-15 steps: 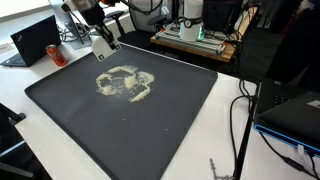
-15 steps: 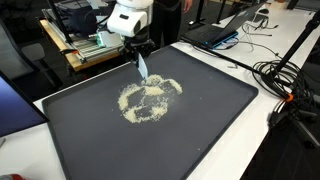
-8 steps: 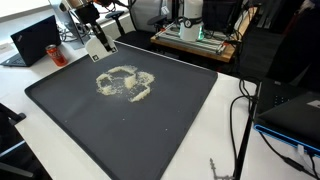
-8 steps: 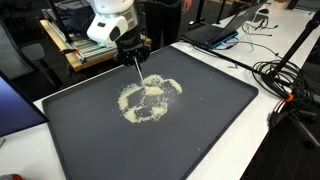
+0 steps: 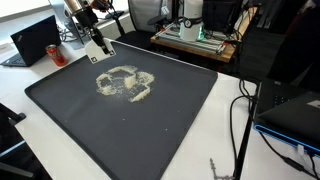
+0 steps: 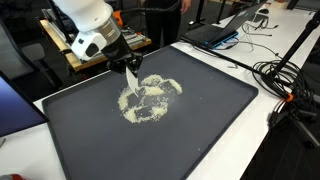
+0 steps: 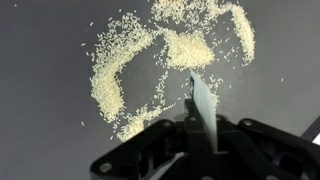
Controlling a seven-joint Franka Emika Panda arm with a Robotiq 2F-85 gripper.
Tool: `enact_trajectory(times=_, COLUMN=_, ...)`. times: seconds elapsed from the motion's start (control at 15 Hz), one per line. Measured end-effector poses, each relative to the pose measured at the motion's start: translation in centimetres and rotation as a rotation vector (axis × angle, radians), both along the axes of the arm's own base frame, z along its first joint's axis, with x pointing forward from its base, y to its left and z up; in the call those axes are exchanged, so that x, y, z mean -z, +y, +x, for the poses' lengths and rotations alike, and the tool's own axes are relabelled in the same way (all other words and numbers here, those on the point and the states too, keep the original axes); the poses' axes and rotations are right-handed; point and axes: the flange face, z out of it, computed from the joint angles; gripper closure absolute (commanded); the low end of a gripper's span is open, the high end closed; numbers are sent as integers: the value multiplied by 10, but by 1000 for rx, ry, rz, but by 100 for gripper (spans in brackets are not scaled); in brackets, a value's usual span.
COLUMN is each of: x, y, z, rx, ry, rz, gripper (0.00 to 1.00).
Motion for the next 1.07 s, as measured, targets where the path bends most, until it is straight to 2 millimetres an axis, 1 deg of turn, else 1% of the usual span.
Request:
enact_trajectory(times=0.07, x=3, y=-6, z=-2, rx=31, ry=-6, rz=16, gripper=96)
enact_trajectory(times=0.2, x=8, y=-15, z=-4, rx=73, ry=-24, rz=19, gripper=96)
enact_trajectory(times=0.27, x=10, y=-16, z=-4, rx=78, ry=-25, rz=18, gripper=96)
enact_trajectory(times=0.33, x=11, y=-16, z=-4, rx=80, ry=-26, rz=17, gripper=99)
enact_trajectory(times=0.6, x=11, y=-17, z=-3, rx=85, ry=-34, rz=12, gripper=99)
enact_trajectory(times=0.73, x=9, y=-21, z=-2, rx=114, ry=-56, rz=0, gripper=99)
enact_trajectory(times=1.07, x=4, y=-45, z=-6, rx=224, ry=-103, rz=4, gripper=99)
